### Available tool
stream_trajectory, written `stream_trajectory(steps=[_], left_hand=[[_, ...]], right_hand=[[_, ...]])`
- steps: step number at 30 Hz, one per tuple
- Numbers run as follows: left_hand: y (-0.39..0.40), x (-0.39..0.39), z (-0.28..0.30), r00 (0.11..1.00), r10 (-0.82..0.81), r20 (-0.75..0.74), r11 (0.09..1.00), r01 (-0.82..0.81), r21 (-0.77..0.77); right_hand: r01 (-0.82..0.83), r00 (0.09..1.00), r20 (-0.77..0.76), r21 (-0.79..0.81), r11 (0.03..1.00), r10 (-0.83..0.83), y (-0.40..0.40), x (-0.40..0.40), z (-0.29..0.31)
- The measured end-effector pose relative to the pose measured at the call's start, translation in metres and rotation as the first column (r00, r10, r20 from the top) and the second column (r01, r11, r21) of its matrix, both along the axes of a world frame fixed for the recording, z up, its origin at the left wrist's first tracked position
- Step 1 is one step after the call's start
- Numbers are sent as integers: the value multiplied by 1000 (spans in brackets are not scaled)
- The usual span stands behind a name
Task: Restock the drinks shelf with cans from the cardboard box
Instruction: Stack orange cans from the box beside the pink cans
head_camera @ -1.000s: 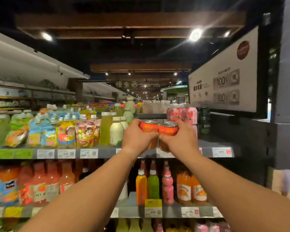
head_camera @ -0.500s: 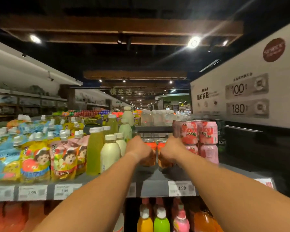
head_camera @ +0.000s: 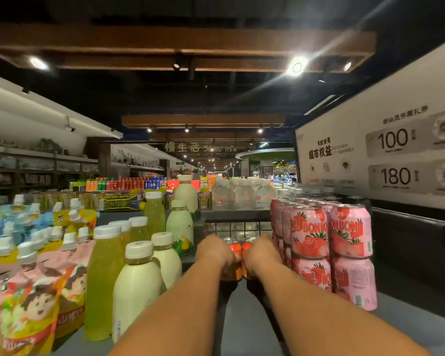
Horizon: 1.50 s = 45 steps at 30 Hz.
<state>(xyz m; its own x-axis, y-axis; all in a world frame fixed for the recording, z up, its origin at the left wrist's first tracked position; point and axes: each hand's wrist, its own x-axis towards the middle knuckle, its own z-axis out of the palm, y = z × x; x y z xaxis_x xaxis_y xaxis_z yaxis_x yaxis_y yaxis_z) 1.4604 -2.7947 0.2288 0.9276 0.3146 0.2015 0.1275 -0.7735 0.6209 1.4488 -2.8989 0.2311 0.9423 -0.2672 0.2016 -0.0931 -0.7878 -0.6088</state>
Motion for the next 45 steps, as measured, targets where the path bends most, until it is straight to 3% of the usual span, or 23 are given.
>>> stream_trajectory(steps=[4,7,10,14,20,36,39,45], left_hand=[[-8,31,9,998,-35,-58,997,39,72],[-11,45,6,999,3,-35,998,-1,56],[-10,54,-1,1000,16,-17,999,-16,37],[-11,52,-9,997,80,9,997,-80,14],[-12,54,-14,996,90,16,996,-90,3],[-16,46,-5,999,36,-40,999,-36,-12],[-20,32,12,999,11,-44,1000,-12,-28],[-22,-39,36,998,-66,-7,993,67,99]], right_hand=[[44,999,-20,48,998,-43,1,34,0],[-26,1000,1,196,980,27,-1,51,-1],[-56,998,16,241,969,54,-3,60,-2],[55,998,-36,153,987,-50,0,57,-3],[112,993,-56,185,976,-104,3,66,-14],[95,994,-60,14,995,-94,9,51,-4],[67,997,-25,-14,998,-67,8,30,7],[-62,998,20,-154,986,66,-3,-43,22]])
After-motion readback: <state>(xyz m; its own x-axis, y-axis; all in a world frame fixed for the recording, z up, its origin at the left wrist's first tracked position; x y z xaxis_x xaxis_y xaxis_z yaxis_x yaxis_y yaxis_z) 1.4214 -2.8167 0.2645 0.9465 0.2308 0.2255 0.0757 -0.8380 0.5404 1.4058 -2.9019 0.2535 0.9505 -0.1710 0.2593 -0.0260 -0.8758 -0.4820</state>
